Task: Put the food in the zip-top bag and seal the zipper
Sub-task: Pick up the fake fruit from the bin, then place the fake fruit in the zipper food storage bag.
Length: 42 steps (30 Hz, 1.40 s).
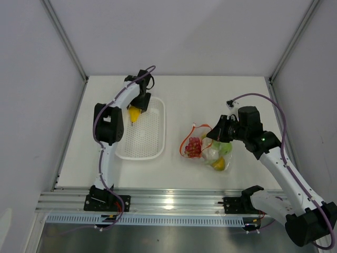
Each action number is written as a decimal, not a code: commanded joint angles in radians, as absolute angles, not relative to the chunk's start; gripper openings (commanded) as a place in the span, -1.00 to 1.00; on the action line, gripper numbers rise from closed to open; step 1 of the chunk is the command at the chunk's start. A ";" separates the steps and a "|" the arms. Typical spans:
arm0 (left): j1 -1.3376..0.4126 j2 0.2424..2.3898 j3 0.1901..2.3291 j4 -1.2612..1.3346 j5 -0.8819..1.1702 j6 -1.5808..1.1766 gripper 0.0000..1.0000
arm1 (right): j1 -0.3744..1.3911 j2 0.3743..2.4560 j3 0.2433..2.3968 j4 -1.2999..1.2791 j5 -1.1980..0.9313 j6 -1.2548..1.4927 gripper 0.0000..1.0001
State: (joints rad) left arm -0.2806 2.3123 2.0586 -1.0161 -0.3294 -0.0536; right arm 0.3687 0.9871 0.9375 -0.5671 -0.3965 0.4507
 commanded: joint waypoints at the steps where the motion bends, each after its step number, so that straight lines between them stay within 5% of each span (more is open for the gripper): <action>1: -0.278 2.330 2.105 -1.052 -0.339 -0.066 0.48 | 0.357 0.969 0.928 -0.523 -0.411 0.437 -1.00; 8: -0.278 2.332 2.106 -1.040 -0.344 -0.072 0.10 | 0.354 0.973 0.922 -0.514 -0.423 0.446 -1.00; 17: -0.279 2.274 2.071 -1.052 -0.342 -0.133 -0.98 | 0.354 0.959 0.928 -0.529 -0.419 0.456 -1.00; 29: -0.428 1.801 1.806 -1.009 -0.212 -0.215 -0.99 | 0.354 0.951 0.960 -0.591 -0.405 0.482 -1.00; 37: -0.630 1.444 1.504 -0.709 0.370 -0.337 -0.99 | 0.356 0.927 0.966 -0.609 -0.406 0.515 -1.00; 42: -0.715 1.396 1.381 -0.603 0.547 -0.383 -0.99 | 0.359 0.925 0.999 -0.644 -0.402 0.509 -1.00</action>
